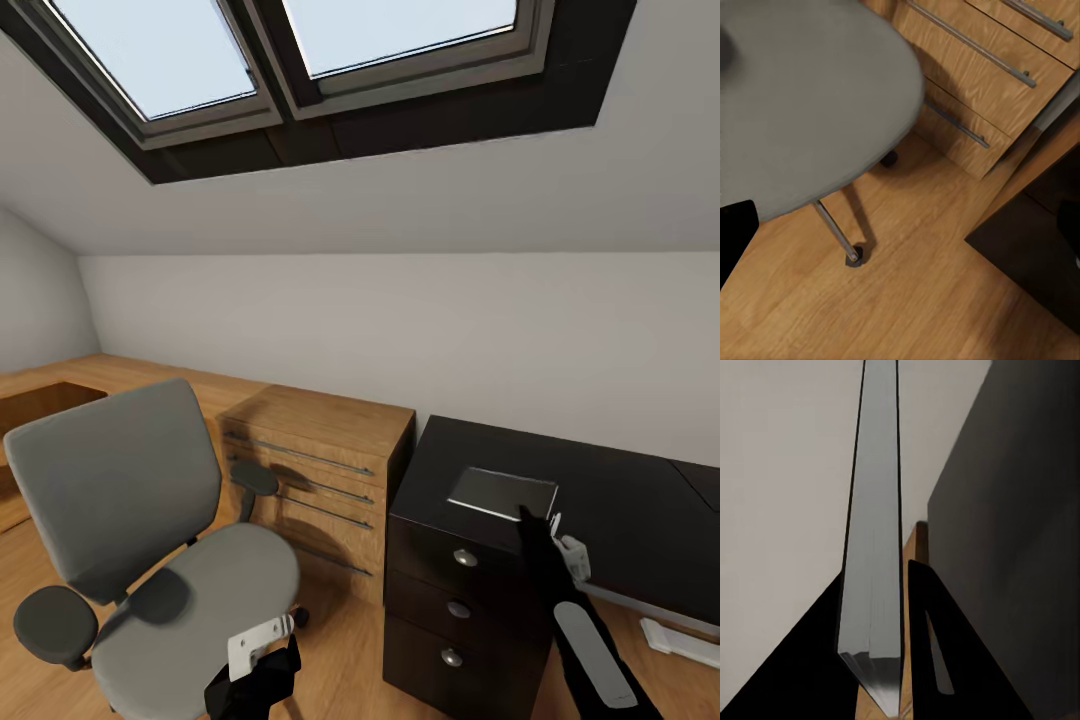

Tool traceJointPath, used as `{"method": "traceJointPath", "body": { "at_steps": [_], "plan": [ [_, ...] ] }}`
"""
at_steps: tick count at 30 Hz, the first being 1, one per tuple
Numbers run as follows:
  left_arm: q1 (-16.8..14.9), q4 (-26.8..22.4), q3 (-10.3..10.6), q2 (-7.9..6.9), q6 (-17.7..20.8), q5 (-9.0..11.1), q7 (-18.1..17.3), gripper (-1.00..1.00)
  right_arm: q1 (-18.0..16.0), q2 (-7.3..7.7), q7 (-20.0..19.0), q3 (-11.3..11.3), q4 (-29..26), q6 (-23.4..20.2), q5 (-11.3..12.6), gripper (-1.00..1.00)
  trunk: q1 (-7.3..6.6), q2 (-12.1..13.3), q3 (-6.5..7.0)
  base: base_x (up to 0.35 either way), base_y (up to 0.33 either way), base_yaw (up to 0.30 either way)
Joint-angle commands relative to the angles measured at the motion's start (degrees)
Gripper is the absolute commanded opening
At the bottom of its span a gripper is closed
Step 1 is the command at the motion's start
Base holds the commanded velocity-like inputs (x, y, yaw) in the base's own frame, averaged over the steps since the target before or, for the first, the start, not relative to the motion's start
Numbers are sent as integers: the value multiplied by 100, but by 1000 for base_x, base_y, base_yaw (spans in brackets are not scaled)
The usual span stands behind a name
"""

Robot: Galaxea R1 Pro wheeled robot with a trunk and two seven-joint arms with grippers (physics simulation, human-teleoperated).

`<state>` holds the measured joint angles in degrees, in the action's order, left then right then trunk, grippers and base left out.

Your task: In the bedroom, organize the workspace by keeping the computer under the desk, ensuring the monitor is on the desk, placing the keyboard on the desk next to the monitor, placing the mouse on the desk next to the keyboard, moving the folder from the swivel chair onto the desk next to the mouse, stacking the notebook on top of the folder with the pen on top of the notebook, and positioning the swivel chair next to the desk.

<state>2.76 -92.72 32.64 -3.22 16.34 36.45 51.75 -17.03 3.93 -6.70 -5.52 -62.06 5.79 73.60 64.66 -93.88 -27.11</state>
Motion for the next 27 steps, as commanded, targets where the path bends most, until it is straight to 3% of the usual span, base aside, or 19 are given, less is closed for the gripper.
{"method": "traceJointPath", "body": {
  "at_steps": [1,7,13,14,27],
  "plan": [
    [-3,-10,6,-3,27,20,31,100,-2,2,-40,-22,-5,17,69,-100,0,-3,-5,0,0,0],
    [-3,-10,4,-3,34,20,29,100,-2,2,-27,-291,-80,16,75,-100,0,-3,-5,0,0,-152],
    [-3,-10,36,3,36,20,22,100,3,41,-25,-670,-94,-20,81,-100,0,-3,-5,0,0,-244],
    [-3,-6,47,4,36,20,20,100,4,81,-7,-839,-95,-103,83,-100,0,-3,-5,0,0,-255],
    [-3,-2,297,3,28,20,37,100,-1,177,893,-1891,-104,-369,85,-100,0,-3,-10,0,0,-256]
  ]
}}
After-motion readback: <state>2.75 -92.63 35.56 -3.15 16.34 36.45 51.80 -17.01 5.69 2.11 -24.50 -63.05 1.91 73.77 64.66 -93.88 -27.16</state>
